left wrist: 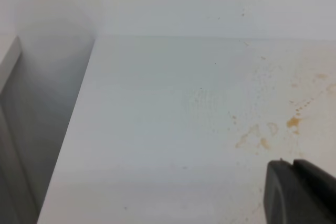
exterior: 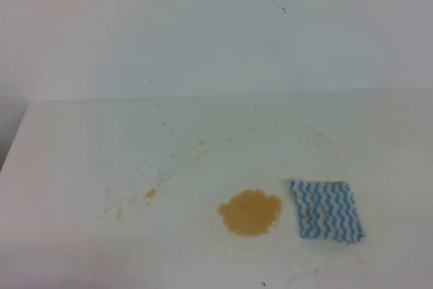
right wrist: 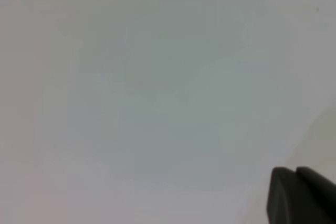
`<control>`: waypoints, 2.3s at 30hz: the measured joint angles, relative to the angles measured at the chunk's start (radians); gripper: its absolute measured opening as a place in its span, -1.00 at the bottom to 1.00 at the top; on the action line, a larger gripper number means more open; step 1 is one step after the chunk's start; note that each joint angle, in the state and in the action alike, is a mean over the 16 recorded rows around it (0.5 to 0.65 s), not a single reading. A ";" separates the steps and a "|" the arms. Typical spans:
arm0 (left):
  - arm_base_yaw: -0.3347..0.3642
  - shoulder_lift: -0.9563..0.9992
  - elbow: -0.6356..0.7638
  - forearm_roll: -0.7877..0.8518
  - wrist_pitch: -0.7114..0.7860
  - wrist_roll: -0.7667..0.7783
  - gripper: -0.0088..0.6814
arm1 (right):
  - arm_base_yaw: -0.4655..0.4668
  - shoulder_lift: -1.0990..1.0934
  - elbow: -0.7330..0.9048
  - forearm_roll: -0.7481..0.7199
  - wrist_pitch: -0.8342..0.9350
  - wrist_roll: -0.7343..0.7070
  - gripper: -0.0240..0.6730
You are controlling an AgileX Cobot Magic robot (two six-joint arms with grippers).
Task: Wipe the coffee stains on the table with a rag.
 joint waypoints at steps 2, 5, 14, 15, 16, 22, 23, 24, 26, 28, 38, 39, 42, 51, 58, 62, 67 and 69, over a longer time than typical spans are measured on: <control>0.000 -0.002 0.002 0.000 -0.001 0.000 -0.98 | 0.000 0.000 -0.001 0.028 0.023 0.005 -0.94; 0.000 -0.001 0.002 0.000 -0.001 0.000 -0.98 | 0.000 0.000 -0.010 0.043 0.103 -0.004 -0.94; 0.000 0.002 0.000 0.000 0.000 0.000 -0.98 | 0.001 0.110 -0.171 -0.011 0.551 -0.163 -0.94; 0.000 0.004 -0.002 0.000 0.001 0.000 -0.98 | 0.001 0.139 -0.205 -0.026 0.613 -0.193 -0.94; 0.000 0.006 -0.005 0.000 0.002 0.000 -0.98 | 0.001 0.172 -0.241 -0.042 0.673 -0.224 -0.94; 0.000 0.007 -0.007 0.000 0.004 0.000 -0.99 | 0.002 0.435 -0.483 -0.148 0.947 -0.396 -0.94; 0.000 0.007 -0.007 0.000 0.004 0.000 -0.99 | 0.002 0.486 -0.524 -0.164 0.980 -0.420 -0.94; 0.000 0.007 -0.007 0.000 0.004 0.000 -0.99 | 0.003 0.536 -0.564 -0.181 1.011 -0.441 -0.94; 0.000 0.007 -0.007 0.000 0.004 0.000 -0.98 | 0.007 0.634 -0.638 -0.215 1.064 -0.475 -0.94; 0.000 0.007 -0.007 0.000 0.004 0.000 -0.99 | 0.018 0.727 -0.704 -0.253 1.110 -0.495 -0.94; 0.000 0.007 -0.007 0.000 0.004 0.000 -0.99 | 0.227 1.111 -0.959 -0.544 1.254 -0.388 -0.94; 0.000 0.007 -0.007 0.000 0.004 0.000 -0.99 | 0.259 1.146 -0.983 -0.576 1.262 -0.368 -0.94; 0.000 0.007 -0.007 0.000 0.004 0.000 -0.99 | 0.358 1.251 -1.058 -0.670 1.283 -0.307 -0.94; 0.000 0.005 -0.007 0.000 0.004 0.000 -0.99 | 0.548 1.527 -1.281 -0.801 1.276 -0.178 -0.91; 0.000 0.005 -0.007 0.000 0.004 0.000 -0.99 | 0.569 1.661 -1.378 -0.773 1.231 -0.144 -0.60; 0.000 0.005 -0.007 0.000 0.004 0.000 -0.99 | 0.569 1.722 -1.393 -0.755 1.196 -0.129 -0.28; 0.000 0.007 -0.007 0.000 0.004 0.000 -0.99 | 0.569 1.802 -1.396 -0.733 1.136 -0.109 0.13; 0.000 0.007 -0.007 0.000 0.004 0.000 -0.99 | 0.569 1.836 -1.396 -0.727 1.107 -0.101 0.26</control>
